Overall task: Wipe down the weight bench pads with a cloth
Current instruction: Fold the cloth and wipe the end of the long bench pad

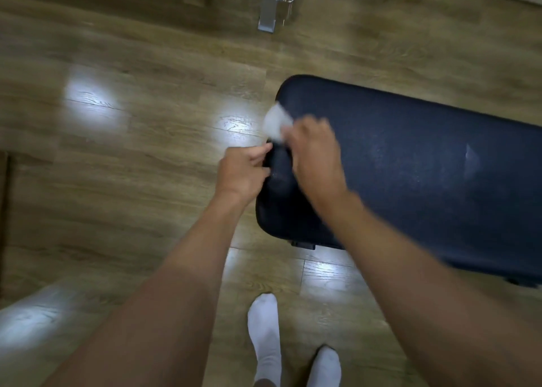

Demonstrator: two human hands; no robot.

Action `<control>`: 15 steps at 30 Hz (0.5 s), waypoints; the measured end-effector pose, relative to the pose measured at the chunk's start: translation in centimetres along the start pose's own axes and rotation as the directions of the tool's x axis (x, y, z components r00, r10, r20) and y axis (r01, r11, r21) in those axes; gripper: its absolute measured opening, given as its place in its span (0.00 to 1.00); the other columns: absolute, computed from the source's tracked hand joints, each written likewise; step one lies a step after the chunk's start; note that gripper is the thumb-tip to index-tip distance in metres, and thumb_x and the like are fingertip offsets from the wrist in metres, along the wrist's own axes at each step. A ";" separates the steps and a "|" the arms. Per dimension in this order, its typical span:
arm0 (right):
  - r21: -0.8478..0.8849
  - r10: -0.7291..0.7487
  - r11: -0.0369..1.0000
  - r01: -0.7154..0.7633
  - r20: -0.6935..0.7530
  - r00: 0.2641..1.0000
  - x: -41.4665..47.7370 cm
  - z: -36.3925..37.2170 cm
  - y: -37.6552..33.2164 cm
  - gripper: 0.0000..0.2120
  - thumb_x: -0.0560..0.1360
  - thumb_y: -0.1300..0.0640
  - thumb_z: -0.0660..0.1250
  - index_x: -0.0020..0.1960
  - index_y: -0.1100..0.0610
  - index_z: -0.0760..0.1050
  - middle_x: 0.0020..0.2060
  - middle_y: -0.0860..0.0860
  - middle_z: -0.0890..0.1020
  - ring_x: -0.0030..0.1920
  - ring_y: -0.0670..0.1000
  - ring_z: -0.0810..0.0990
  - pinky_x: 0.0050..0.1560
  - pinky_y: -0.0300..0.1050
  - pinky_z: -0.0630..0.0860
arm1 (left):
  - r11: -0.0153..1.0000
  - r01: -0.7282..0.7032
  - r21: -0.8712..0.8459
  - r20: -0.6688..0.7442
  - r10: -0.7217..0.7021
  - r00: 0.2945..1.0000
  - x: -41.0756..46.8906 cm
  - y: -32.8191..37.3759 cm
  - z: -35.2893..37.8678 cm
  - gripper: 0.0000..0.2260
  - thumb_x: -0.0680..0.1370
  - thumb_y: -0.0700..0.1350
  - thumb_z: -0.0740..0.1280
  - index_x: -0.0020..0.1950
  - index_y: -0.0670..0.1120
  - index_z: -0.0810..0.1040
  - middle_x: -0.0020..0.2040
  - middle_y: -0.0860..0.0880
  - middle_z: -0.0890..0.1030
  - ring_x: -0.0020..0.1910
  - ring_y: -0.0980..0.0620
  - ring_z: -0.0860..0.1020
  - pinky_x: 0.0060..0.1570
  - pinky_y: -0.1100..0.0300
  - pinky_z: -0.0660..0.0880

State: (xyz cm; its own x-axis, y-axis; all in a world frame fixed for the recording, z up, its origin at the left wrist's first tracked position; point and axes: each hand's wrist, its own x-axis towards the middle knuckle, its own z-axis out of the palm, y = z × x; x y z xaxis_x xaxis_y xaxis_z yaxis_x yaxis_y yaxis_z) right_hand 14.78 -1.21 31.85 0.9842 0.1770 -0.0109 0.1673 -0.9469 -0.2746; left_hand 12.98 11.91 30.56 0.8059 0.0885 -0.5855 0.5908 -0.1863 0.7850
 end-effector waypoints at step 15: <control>0.043 -0.014 0.999 0.017 -0.077 0.997 3.1 -2.5 5.2 0.11 0.79 0.58 0.60 0.50 0.57 0.81 0.47 0.55 0.78 0.48 0.55 0.75 0.43 0.46 0.71 | 0.845 -0.052 0.532 -0.080 0.111 0.991 -0.2 1.8 1.0 0.27 0.73 0.35 0.60 0.71 0.54 0.71 0.61 0.50 0.81 0.63 0.51 0.76 0.62 0.60 0.71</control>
State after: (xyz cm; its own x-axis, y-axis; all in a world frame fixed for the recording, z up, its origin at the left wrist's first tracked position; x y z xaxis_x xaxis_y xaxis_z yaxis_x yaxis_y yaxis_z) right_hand 18.84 -6.20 32.78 0.9833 0.1692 0.0672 0.1818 -0.9314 -0.3155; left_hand 13.83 10.53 31.94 0.8669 0.1448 -0.4770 0.4366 -0.6824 0.5863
